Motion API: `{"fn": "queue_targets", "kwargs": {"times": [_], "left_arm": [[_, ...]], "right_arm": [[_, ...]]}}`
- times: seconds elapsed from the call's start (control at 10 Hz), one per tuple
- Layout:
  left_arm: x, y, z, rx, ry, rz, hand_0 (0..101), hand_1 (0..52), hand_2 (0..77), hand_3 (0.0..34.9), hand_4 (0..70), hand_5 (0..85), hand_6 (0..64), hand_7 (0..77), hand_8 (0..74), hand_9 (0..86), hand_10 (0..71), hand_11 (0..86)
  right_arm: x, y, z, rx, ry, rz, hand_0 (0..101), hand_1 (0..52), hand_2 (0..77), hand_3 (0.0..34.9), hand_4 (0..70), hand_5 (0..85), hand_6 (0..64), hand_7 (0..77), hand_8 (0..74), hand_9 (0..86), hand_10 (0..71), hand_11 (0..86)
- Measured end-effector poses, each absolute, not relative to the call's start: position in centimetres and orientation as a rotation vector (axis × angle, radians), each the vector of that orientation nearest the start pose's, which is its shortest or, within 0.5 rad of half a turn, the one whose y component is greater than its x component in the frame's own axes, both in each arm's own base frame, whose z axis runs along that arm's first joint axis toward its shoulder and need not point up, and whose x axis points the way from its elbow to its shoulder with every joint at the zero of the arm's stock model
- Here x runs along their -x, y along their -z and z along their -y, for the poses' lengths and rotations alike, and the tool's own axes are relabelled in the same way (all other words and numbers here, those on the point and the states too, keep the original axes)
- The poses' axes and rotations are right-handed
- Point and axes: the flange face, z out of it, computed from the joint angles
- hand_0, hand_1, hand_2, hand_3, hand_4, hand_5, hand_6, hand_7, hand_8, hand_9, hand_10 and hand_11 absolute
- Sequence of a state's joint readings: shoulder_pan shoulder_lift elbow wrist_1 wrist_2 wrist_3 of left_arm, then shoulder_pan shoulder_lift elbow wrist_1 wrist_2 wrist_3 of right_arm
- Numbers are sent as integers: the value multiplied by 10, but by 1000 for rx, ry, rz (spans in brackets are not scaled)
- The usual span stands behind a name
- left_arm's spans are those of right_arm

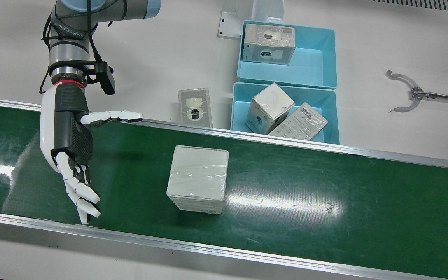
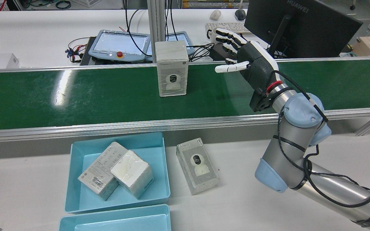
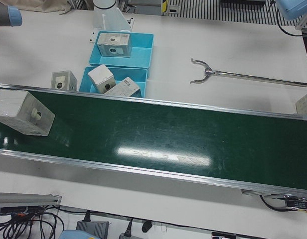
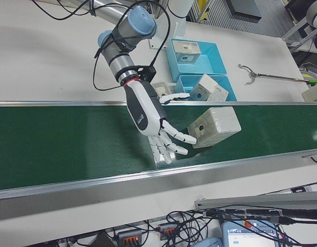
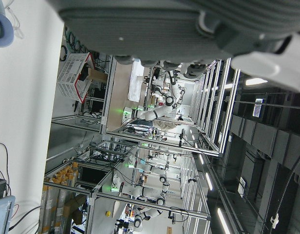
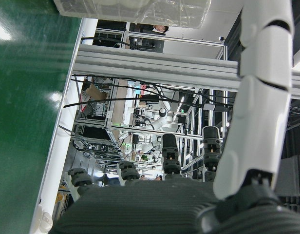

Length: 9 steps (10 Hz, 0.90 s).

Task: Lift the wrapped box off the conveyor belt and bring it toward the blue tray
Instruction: 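Lower the right hand beside the wrapped white box on the belt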

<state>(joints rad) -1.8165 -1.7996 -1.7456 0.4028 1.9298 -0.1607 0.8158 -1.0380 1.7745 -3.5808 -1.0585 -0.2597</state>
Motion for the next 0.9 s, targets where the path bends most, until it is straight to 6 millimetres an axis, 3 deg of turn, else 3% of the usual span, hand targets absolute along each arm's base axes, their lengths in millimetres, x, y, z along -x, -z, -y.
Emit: {"fn": "queue_targets", "kwargs": {"times": [0.9], "left_arm": [[229, -522, 510, 306, 2244, -2225, 0, 0, 11, 0, 0, 5, 0, 5, 5, 0, 5, 0]], "right_arm": [[306, -328, 580, -161, 2022, -2670, 458, 109, 147, 304, 180, 180, 0, 224, 16, 76, 27, 49]]}}
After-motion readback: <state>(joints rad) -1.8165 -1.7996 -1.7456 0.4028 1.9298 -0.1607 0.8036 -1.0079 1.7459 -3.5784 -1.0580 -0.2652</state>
